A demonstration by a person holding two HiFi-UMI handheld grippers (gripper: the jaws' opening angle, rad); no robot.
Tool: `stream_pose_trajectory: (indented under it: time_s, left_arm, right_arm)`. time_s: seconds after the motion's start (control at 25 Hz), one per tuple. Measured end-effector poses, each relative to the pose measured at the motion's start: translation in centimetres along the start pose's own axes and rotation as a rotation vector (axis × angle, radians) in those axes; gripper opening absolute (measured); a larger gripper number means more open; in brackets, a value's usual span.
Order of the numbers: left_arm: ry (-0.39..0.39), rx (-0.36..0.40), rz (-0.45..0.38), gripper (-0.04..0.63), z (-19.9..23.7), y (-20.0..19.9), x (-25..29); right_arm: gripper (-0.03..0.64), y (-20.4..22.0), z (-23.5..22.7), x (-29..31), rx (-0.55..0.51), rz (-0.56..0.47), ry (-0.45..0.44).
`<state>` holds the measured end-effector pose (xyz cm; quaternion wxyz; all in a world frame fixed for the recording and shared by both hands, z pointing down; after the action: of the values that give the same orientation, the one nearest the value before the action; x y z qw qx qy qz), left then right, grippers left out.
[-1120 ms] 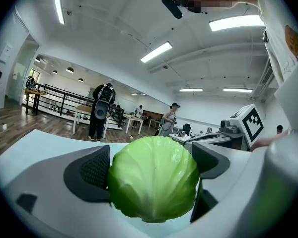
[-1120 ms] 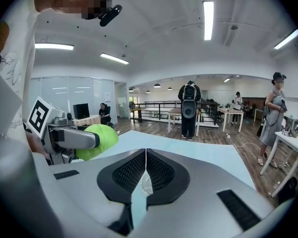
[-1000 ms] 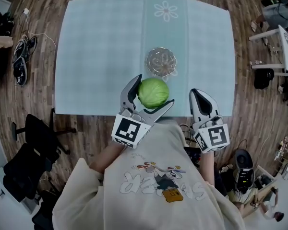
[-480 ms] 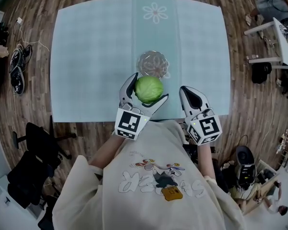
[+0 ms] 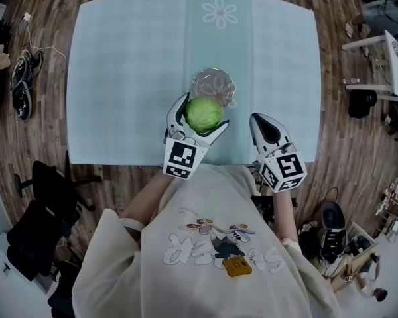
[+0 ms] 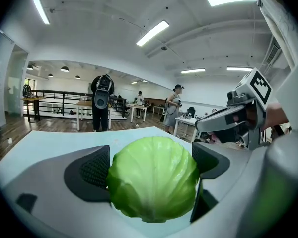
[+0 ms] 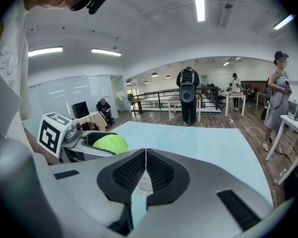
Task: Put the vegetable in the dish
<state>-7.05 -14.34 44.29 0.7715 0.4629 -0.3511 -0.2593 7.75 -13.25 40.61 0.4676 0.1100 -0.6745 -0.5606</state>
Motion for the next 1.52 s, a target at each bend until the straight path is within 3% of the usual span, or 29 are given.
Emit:
stream_pose_trajectory:
  time_s: [0.52, 1.04, 1.52]
  left_arm:
    - [-0.011, 0.019, 0.109, 0.526, 2.0, 4.0, 5.1]
    - [-0.028, -0.038, 0.205, 0.526, 3.4, 7.9, 9.4]
    - [-0.026, -0.037, 0.271, 0.526, 5.0, 10.4, 12.1]
  right_arm:
    - [0.023, 2.4, -1.4, 1.4, 0.046, 0.061, -0.019]
    - [0.023, 3.4, -2.9, 1.7, 0.079, 0.076, -0.004]
    - [0.023, 4.5, -4.2, 1.8, 0.110, 0.101, 0.016]
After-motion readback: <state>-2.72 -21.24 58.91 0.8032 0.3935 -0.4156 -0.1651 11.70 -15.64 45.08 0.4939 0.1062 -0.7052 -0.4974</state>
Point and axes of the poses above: the fingertips, and each gripper's own axes: x forward along the fingers, z to its left, y out of its underside, the point moved 4 cm from there along -x, backward along the fingers, and after that the axes turned 13 degrees about -x, right-handed, at the moved point
